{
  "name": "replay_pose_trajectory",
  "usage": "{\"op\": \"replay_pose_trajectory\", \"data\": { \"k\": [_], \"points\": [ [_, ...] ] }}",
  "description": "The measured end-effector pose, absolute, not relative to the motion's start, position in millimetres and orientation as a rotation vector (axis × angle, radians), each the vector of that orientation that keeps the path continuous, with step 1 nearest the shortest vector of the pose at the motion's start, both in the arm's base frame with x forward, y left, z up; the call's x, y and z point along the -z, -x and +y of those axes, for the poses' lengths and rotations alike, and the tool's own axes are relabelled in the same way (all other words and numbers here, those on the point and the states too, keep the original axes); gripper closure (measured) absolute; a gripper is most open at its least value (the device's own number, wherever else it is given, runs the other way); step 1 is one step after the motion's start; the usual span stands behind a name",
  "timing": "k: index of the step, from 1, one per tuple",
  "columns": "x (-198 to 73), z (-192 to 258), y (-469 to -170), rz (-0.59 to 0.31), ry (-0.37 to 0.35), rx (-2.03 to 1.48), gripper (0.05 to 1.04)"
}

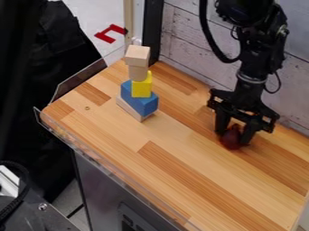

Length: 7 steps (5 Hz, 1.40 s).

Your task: Put the shaped block on top of the tower

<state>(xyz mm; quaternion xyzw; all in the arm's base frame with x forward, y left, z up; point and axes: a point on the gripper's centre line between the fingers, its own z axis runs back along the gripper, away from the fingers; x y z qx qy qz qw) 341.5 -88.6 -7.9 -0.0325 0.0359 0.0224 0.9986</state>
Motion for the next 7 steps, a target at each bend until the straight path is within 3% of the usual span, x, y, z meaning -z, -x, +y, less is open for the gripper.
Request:
{"op": "replay_pose_trajectory", "data": {
  "k": [2, 3, 4, 5, 6, 7],
  "points": [
    [7.2, -85.7, -337.2, 0.098, 0.045, -0.058, 0.523],
    [-49.3, -78.2, -336.6, 0.006, 0.022, -0.097, 0.523],
    [-102.5, -70.9, -324.4, -0.007, 0.020, -0.123, 0.523],
    [-136.6, -57.8, -317.8, -0.028, 0.047, -0.177, 0.523],
    [-156.0, -34.7, -307.1, -0.053, 0.053, -0.256, 0.523],
    [-158.4, -11.4, -295.1, -0.037, 0.054, -0.336, 0.523]
  ]
}}
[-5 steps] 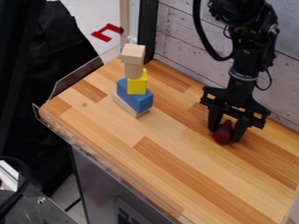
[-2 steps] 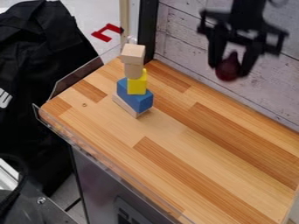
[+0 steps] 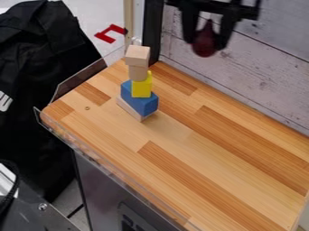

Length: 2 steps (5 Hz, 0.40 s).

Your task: Put the shaped block on top of the tower

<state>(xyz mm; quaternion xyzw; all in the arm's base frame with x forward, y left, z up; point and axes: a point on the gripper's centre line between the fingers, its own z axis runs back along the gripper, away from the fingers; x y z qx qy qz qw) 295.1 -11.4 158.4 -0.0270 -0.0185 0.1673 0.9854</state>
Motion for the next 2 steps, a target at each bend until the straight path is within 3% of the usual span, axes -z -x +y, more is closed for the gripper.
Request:
{"op": "replay_pose_trajectory", "data": {
  "k": [2],
  "points": [
    [-154.0, 31.2, -291.2, -0.054, 0.072, -0.444, 0.523]
  ]
}}
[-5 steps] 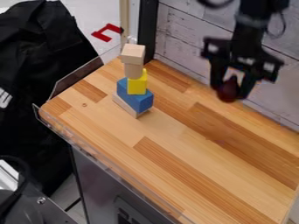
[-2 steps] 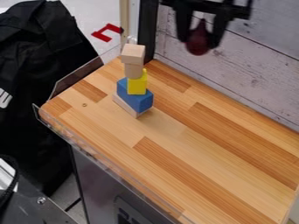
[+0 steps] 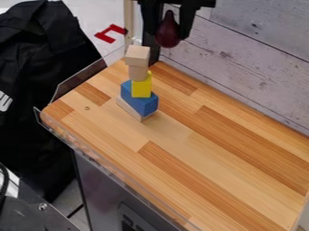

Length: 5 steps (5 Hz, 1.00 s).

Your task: Put the shaped block on top of the tower

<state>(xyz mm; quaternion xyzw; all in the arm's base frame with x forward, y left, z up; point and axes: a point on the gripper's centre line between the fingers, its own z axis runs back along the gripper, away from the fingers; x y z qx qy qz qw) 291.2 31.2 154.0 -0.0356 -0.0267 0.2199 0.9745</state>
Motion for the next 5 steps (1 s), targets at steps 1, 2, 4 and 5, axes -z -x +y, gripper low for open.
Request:
{"op": "replay_pose_trajectory", "data": {
  "k": [1, 2, 4, 5],
  "points": [
    [-139.6, 44.2, -293.0, -0.012, 0.083, -0.456, 0.523],
    [-132.5, 51.8, -301.3, 0.005, 0.090, -0.466, 0.523],
    [-122.8, 56.9, -308.0, 0.040, 0.094, -0.472, 0.523],
    [-123.2, 57.5, -308.2, 0.038, 0.094, -0.477, 0.523]
  ]
}}
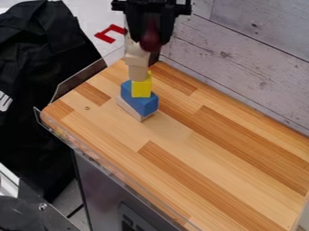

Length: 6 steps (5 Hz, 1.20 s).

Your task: Put the shaped block on top of the tower

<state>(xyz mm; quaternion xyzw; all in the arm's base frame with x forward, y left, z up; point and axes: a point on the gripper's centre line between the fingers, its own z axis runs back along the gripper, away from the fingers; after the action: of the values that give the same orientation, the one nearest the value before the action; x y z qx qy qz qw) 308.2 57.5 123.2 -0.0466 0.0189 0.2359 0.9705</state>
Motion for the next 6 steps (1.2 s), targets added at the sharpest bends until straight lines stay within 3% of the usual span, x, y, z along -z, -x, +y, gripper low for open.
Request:
{"op": "replay_pose_trajectory", "data": {
  "k": [6],
  "points": [
    [-120.3, 70.4, -301.3, 0.055, 0.077, -0.527, 0.523]
  ]
}}
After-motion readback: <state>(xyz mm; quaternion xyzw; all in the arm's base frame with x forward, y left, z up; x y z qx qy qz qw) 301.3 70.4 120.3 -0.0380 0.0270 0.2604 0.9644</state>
